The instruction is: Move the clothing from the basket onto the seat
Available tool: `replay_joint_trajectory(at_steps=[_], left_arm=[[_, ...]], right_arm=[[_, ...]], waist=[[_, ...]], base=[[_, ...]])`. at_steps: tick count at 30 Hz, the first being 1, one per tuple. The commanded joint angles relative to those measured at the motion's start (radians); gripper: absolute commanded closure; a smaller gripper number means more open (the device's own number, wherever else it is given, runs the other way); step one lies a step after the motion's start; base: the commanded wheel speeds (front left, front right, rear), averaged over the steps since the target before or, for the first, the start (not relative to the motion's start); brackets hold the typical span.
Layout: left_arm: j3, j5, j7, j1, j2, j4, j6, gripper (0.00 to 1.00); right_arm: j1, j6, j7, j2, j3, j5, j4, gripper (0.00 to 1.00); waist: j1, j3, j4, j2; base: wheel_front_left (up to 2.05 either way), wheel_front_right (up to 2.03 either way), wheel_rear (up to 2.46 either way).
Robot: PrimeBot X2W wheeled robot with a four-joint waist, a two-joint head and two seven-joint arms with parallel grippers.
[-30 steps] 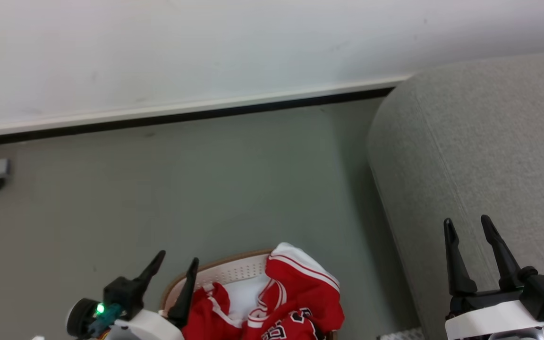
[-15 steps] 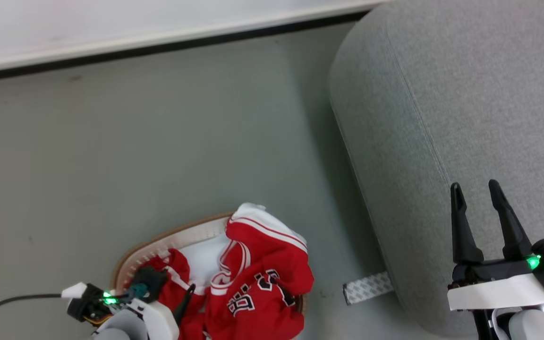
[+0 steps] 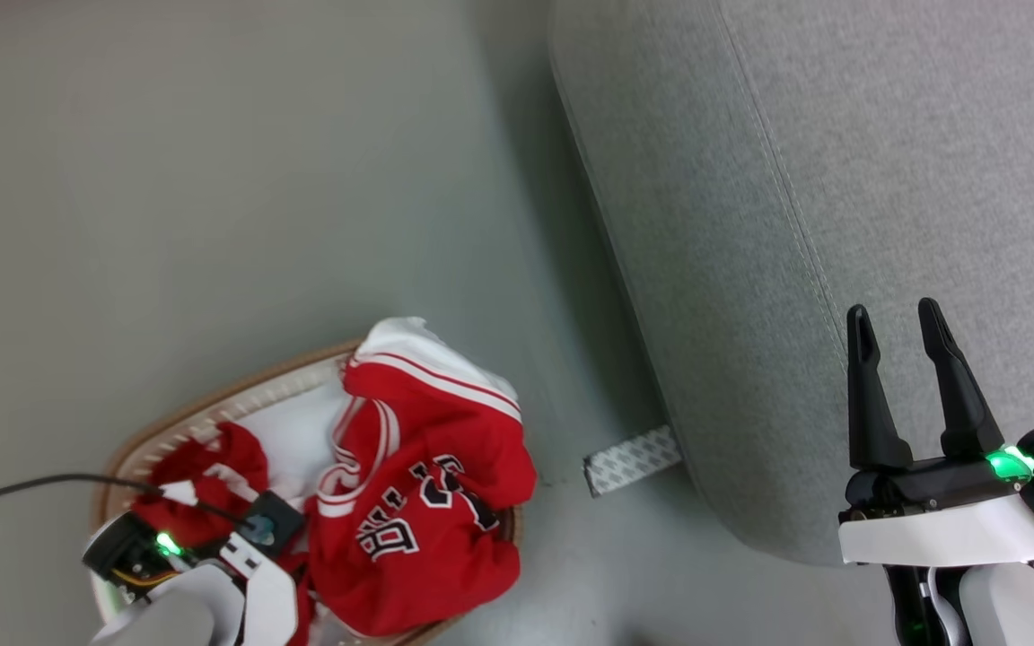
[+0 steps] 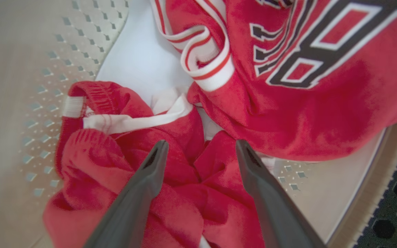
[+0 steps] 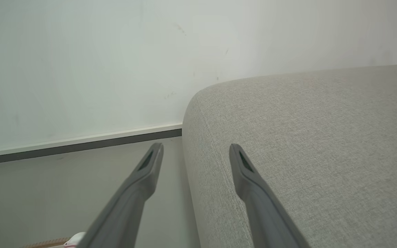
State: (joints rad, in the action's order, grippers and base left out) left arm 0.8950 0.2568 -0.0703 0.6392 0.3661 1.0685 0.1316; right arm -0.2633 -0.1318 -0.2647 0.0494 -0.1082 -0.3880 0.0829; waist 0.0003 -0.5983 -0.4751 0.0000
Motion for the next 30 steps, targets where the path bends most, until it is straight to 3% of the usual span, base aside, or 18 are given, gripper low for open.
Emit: replay_joint_trajectory(at_steps=[1,8,20,23,30], left_arm=[[0.017,0.003,0.008,0.018,0.01,0.01,-0.002,0.0],[0.14,0.021,0.082,0.079,0.02,0.072,-0.002,0.0],[0.329,0.099,0.238,0.141,0.016,0.111,-0.002,0.0],[0.346,0.116,0.227,0.15,0.018,0.104,-0.002,1.0],[0.359,0.182,0.173,0.137,0.008,0.1,-0.002,1.0]], right_arm=[[-0.012,0.002,0.0,0.002,-0.005,-0.015,-0.008,0.0],[-0.025,0.002,0.0,0.002,-0.033,-0.048,-0.027,0.0],[-0.032,0.002,0.0,0.002,-0.03,-0.063,-0.04,0.0],[-0.036,0.002,0.0,0.002,-0.03,-0.063,-0.04,0.0],[-0.048,0.002,0.0,0.002,-0.044,-0.053,-0.021,0.0]], waist=[[-0.0003,-0.04,-0.031,0.0],[-0.0003,-0.109,-0.065,0.0],[-0.0003,-0.163,-0.055,0.0],[-0.0003,-0.166,-0.054,0.0],[-0.0003,-0.13,-0.062,0.0]], base=[[0.0,0.0,0.0],[0.0,0.0,0.0],[0.0,0.0,0.0],[0.0,0.0,0.0],[0.0,0.0,0.0]])
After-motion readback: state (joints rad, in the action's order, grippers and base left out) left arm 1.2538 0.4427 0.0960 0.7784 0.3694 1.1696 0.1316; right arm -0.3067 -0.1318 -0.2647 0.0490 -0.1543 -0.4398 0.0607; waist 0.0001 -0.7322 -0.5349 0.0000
